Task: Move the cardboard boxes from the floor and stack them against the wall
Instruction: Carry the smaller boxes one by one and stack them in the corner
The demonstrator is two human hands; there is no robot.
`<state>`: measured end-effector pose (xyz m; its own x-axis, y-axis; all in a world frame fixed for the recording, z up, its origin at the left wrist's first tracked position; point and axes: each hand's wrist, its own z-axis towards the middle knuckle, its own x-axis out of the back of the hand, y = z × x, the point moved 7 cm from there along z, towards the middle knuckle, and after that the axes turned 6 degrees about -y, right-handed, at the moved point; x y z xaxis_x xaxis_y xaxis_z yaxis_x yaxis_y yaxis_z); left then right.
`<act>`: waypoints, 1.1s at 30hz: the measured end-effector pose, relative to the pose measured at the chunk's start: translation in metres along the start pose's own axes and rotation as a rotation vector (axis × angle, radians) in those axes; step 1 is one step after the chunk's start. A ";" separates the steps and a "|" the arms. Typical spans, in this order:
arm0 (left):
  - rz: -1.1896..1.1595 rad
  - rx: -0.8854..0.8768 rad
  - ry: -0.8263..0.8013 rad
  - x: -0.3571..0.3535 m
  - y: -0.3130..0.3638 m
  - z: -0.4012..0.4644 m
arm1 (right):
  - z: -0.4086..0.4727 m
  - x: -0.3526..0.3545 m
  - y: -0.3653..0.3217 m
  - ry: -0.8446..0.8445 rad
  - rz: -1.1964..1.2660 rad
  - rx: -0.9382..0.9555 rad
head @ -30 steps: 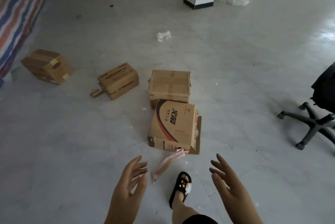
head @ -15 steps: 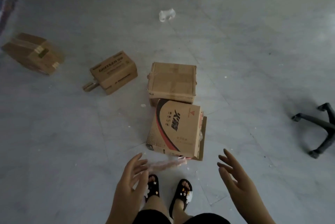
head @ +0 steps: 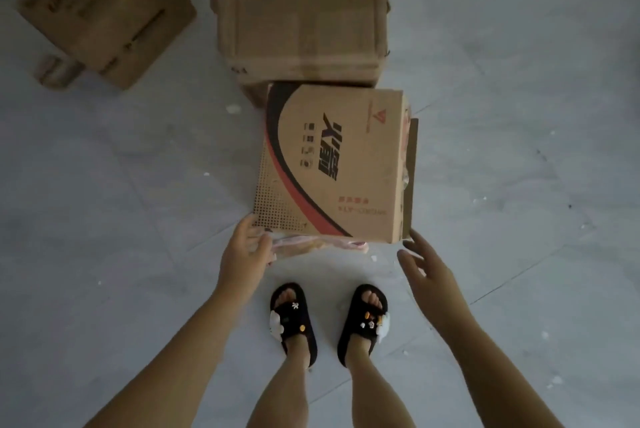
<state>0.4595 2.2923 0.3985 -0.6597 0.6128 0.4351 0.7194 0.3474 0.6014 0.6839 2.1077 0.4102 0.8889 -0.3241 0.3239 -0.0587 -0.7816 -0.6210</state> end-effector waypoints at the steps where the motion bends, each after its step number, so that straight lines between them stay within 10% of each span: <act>1: 0.014 0.037 0.007 -0.012 -0.018 0.030 | 0.029 -0.010 0.017 -0.010 -0.037 -0.006; 7: 0.167 0.126 0.076 -0.053 -0.125 0.157 | 0.144 -0.043 0.127 0.126 -0.090 -0.125; 15: -0.370 0.228 0.113 -0.067 -0.178 0.198 | 0.197 -0.084 0.179 0.122 0.333 -0.108; 33: -0.580 0.176 0.075 0.020 0.026 -0.078 | -0.062 0.067 0.032 0.289 0.708 -0.112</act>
<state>0.4478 2.2581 0.4748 -0.9636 0.2389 0.1196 0.2591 0.7256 0.6375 0.7130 2.0277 0.4562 0.4694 -0.8810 0.0594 -0.6286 -0.3806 -0.6783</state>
